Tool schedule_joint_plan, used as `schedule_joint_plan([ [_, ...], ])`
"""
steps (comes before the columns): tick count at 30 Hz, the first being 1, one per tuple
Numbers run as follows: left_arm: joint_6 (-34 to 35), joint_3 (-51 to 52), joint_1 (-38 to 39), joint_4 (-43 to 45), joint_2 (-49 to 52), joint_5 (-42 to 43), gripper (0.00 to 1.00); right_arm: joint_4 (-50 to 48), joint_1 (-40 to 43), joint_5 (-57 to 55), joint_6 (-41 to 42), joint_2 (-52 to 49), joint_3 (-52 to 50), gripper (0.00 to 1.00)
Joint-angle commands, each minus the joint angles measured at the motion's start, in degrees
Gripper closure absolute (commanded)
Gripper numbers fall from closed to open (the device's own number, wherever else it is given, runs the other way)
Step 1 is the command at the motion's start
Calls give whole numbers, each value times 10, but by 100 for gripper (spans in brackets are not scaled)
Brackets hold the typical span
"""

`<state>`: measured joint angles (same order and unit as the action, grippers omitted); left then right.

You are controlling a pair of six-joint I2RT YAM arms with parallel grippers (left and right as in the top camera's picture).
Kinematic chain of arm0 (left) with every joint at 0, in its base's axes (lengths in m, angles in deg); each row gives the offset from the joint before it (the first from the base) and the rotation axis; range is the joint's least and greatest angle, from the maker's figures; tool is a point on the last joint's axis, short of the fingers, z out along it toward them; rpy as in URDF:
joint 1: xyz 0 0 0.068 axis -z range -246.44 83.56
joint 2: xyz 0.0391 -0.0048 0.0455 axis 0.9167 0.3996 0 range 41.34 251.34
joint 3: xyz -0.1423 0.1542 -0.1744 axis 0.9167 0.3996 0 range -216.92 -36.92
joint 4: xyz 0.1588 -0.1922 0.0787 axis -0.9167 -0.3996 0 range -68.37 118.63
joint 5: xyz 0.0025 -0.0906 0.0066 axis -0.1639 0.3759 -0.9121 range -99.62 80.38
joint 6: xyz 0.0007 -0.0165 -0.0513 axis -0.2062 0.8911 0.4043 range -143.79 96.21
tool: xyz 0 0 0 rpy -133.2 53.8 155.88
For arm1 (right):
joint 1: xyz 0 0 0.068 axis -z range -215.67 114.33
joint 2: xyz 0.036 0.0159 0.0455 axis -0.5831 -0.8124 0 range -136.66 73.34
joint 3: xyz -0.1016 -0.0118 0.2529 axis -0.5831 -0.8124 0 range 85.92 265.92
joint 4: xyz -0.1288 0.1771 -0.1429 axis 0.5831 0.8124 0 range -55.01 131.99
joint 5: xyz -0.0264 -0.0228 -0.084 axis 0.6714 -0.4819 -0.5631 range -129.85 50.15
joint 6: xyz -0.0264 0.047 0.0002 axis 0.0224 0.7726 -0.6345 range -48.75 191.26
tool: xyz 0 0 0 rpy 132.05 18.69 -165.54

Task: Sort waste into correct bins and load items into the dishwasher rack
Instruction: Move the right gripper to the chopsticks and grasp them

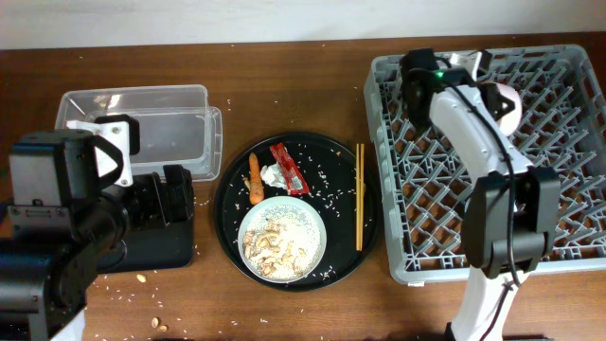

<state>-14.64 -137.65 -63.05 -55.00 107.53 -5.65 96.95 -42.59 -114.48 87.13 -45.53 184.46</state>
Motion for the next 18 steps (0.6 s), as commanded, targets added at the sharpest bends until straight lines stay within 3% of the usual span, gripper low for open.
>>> schedule_joint_plan([
  [1,2,-1,-2,0,-5,-8,1,-13,-2,30,7,-8,-5,96],
  [8,2,-1,-2,0,-5,-8,1,-28,-16,51,6,-17,-15,96],
  [15,2,-1,-2,0,-5,-8,1,-12,-84,50,6,-17,-15,94],
  [17,2,-1,-2,0,-5,-8,1,-12,-102,50,6,-17,-15,85],
  [18,2,-1,-2,0,-5,-8,1,-7,-113,49,6,-17,-15,68],
])
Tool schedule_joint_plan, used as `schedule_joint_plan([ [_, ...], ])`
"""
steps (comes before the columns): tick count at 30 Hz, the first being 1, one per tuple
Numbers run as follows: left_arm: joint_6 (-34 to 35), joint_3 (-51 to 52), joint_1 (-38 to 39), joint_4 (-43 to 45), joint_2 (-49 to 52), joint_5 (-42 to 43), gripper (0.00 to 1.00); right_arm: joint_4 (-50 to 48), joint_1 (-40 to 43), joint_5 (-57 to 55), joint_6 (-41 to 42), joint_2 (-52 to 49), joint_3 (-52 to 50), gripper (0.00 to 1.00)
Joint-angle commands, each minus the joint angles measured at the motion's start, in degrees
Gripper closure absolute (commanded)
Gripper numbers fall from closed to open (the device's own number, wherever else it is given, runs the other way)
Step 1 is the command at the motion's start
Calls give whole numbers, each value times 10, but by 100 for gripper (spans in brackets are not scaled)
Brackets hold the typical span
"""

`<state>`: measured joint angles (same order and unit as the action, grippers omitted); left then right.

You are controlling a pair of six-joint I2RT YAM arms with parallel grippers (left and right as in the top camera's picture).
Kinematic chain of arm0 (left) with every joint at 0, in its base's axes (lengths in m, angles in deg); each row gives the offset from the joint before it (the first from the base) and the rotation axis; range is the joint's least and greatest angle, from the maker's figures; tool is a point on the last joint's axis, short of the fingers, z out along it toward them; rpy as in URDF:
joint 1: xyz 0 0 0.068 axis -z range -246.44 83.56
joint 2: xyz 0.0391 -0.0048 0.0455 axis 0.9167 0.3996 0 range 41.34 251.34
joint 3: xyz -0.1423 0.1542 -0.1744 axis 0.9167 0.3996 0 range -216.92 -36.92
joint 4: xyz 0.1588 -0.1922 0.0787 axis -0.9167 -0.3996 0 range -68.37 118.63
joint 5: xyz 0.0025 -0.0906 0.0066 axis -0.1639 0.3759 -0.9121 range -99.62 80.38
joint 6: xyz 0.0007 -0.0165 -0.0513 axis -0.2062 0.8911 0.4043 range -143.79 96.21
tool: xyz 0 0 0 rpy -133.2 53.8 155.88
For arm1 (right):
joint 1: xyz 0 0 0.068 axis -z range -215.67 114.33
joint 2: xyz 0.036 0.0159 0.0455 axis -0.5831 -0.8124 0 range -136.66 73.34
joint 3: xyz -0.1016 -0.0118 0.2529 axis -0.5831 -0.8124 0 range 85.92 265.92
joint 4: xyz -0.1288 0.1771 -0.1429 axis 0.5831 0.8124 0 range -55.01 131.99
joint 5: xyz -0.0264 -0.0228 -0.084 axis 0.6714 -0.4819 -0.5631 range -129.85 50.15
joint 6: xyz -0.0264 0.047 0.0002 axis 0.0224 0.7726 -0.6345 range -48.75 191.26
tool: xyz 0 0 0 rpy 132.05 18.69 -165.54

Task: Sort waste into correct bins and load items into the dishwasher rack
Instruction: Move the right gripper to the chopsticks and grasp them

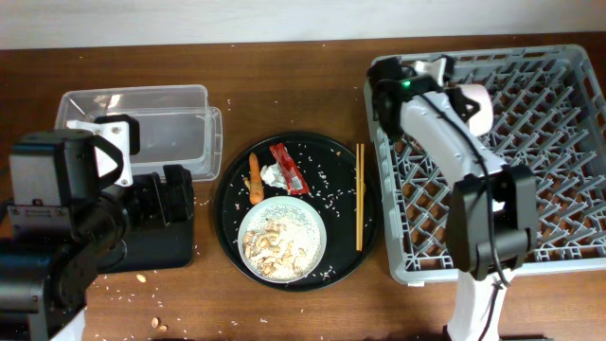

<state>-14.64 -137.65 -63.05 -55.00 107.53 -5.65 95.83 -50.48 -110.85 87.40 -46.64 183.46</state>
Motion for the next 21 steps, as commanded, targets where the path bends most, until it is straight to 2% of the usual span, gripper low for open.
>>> schedule_joint_plan([
  [1,2,-1,-2,0,-5,-8,1,11,-41,9,4,-3,-5,58],
  [2,2,-1,-2,0,-5,-8,1,18,-46,6,4,0,-5,49],
  [6,2,-1,-2,0,-5,-8,1,54,-72,38,8,48,8,36],
  [8,2,-1,-2,0,-5,-8,1,65,-86,126,1,83,21,30],
  [10,2,-1,-2,0,-5,-8,1,64,-97,282,-21,124,24,30],
  [11,2,-1,-2,0,-5,-8,1,65,-100,374,-24,141,24,31],
  [13,2,-1,-2,0,-5,-8,1,68,-99,516,-24,154,24,39],
  [15,2,-1,-2,0,-5,-8,1,76,-99,639,-24,153,22,55],
  [17,2,-1,-2,0,-5,-8,1,79,-100,703,-22,144,11,63],
  [21,2,-1,-2,0,-5,-8,1,77,-100,736,4,107,-26,66],
])
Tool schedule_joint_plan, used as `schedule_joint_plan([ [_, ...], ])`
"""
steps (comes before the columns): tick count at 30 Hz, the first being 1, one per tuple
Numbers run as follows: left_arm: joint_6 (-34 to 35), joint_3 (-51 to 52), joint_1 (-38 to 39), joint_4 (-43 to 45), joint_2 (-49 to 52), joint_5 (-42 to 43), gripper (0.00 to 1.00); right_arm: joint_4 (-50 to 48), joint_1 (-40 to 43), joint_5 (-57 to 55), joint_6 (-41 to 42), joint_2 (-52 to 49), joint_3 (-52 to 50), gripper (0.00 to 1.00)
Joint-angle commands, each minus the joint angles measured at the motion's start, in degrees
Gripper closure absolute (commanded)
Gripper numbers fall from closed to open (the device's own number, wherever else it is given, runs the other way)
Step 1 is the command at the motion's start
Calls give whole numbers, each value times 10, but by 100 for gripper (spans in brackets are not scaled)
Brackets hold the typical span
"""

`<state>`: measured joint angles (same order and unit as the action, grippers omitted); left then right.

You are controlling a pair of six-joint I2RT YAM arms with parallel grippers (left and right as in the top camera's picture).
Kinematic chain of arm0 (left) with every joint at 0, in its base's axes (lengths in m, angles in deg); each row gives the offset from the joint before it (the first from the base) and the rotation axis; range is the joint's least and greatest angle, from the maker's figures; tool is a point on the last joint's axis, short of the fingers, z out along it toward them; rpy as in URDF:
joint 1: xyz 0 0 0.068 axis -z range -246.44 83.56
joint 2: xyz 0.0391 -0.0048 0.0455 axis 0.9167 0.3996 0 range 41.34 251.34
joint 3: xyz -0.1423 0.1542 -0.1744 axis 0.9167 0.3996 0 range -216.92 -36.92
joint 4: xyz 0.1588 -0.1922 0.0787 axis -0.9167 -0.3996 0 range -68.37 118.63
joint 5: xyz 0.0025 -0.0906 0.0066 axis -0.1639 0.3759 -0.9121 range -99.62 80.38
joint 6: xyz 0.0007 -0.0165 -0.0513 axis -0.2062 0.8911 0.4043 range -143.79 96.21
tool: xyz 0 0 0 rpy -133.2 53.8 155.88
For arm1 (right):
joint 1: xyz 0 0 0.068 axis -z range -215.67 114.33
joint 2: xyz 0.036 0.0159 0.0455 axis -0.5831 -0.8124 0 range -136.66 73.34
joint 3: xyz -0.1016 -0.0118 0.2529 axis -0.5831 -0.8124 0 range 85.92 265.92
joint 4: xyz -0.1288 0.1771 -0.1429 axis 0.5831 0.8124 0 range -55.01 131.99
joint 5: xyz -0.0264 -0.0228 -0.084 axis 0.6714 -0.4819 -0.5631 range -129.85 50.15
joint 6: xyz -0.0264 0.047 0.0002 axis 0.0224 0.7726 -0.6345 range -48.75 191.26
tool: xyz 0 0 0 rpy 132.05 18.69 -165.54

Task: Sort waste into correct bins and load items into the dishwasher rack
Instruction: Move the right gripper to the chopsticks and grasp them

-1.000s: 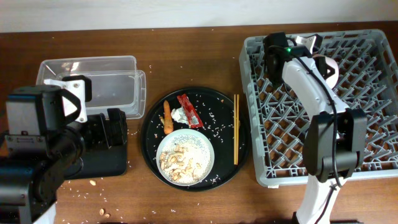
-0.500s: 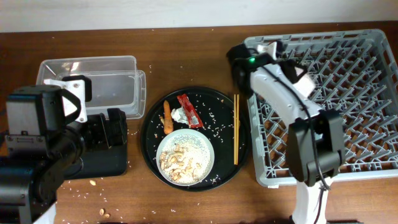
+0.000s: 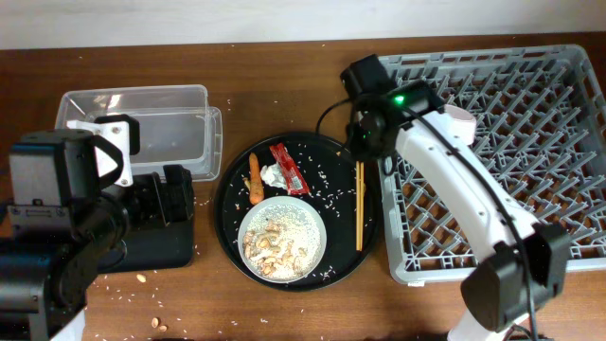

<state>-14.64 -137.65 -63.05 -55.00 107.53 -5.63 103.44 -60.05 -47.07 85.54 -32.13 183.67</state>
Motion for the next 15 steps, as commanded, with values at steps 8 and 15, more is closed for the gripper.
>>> schedule_joint_plan([
  [8,2,-1,-2,0,-5,-8,1,-9,-8,101,30,-92,-76,69],
  [15,2,-1,-2,0,-5,-8,1,-90,-7,121,44,-94,-163,75],
])
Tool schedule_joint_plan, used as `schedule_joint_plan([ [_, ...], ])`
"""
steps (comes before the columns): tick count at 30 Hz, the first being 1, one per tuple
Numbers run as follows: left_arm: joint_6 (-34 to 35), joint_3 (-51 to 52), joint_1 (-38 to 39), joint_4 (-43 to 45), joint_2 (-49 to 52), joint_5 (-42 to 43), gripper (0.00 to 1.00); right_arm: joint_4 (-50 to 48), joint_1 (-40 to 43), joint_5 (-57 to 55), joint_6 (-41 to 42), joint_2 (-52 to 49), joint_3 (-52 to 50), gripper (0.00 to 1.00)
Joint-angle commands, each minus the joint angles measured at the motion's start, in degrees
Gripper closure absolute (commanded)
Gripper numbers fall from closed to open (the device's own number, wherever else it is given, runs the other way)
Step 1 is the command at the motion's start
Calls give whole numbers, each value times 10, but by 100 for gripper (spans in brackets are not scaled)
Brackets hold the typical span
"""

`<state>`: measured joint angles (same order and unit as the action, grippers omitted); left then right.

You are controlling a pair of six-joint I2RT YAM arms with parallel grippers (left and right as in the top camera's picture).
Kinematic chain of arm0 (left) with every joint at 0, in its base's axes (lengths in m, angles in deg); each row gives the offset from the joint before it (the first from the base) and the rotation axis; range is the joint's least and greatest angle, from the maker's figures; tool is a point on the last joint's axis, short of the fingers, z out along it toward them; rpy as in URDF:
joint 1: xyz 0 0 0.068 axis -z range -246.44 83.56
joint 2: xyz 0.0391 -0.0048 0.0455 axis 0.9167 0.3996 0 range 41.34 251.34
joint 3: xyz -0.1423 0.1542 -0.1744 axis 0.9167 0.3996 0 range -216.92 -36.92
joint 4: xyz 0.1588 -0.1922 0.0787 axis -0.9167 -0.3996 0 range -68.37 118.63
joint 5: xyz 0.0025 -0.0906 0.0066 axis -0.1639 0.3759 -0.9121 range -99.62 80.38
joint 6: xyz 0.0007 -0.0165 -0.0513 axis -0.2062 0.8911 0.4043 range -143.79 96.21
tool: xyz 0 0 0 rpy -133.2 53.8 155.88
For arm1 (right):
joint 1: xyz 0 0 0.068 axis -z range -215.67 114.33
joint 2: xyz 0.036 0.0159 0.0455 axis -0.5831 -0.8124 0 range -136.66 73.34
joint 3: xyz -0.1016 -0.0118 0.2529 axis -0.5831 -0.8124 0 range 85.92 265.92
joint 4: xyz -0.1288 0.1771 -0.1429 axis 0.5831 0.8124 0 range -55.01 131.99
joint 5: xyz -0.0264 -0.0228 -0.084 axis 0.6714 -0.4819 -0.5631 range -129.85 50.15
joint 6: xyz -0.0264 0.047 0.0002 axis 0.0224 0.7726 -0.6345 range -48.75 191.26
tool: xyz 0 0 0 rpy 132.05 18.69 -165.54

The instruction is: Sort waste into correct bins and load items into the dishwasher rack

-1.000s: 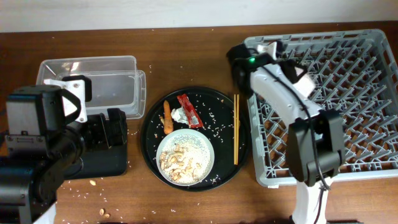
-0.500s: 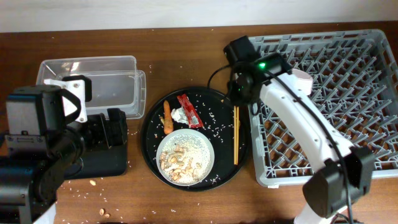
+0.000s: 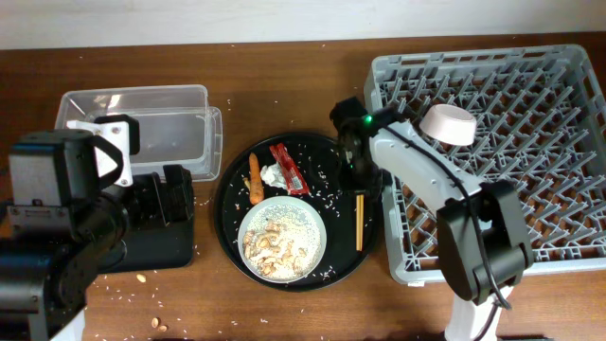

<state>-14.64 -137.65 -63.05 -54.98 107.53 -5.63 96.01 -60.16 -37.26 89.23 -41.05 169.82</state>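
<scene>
A pair of wooden chopsticks [image 3: 359, 223] lies along the right side of the round black tray [image 3: 227, 223]. My right gripper [image 3: 356, 178] hangs over their upper end and hides it; its fingers are under the wrist, so their state is unclear. The tray also holds a white bowl of food scraps [image 3: 281, 239], a carrot piece [image 3: 254, 180], a red wrapper [image 3: 289, 169] and a crumpled white tissue [image 3: 273, 175]. A white cup [image 3: 449, 124] stands in the grey dishwasher rack [image 3: 559, 248]. My left gripper [image 3: 169, 194] rests at the left over the black bin [image 3: 156, 248].
A clear plastic container [image 3: 142, 128] sits at the back left beside the black bin. Rice grains and crumbs are scattered over the tray and the wooden table. The rack's left wall stands close to the chopsticks.
My right gripper has moved from the rack's back-left corner down and to the left, onto the upper end of the chopsticks. The left arm has not moved.
My right gripper was first deep in the back of the rack, with the white cup beside the arm. Then it was nearer the rack's left wall, then at the rack's corner with the cup left standing in the rack. Now it is over the chopsticks.
</scene>
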Motion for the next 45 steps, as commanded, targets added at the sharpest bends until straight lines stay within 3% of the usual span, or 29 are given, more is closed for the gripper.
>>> schedule_joint_plan([
  [1,2,-1,-2,0,-5,-8,1,-23,-6,34,1,-5,-33,78],
  [12,2,-1,-2,0,-5,-8,1,-82,-6,15,-5,-5,-76,75],
  [14,2,-1,-2,0,-5,-8,1,-84,-7,20,-6,-4,-75,90],
  [16,2,-1,-2,0,-5,-8,1,-82,-7,43,-19,-4,-67,96],
  [22,2,-1,-2,0,-5,-8,1,-35,-4,85,-43,47,40,96],
  [29,2,-1,-2,0,-5,-8,1,41,89,-6,-54,82,202,96],
  [34,2,-1,-2,0,-5,-8,0,40,170,2,-107,64,185,96],
  [41,2,-1,-2,0,-5,-8,1,26,158,46,-135,42,117,96],
  [42,2,-1,-2,0,-5,-8,1,19,150,37,-135,42,106,91],
  [44,2,-1,-2,0,-5,-8,1,9,137,-1,-128,42,95,56],
  [45,2,-1,-2,0,-5,-8,1,7,134,-7,-128,42,96,53],
])
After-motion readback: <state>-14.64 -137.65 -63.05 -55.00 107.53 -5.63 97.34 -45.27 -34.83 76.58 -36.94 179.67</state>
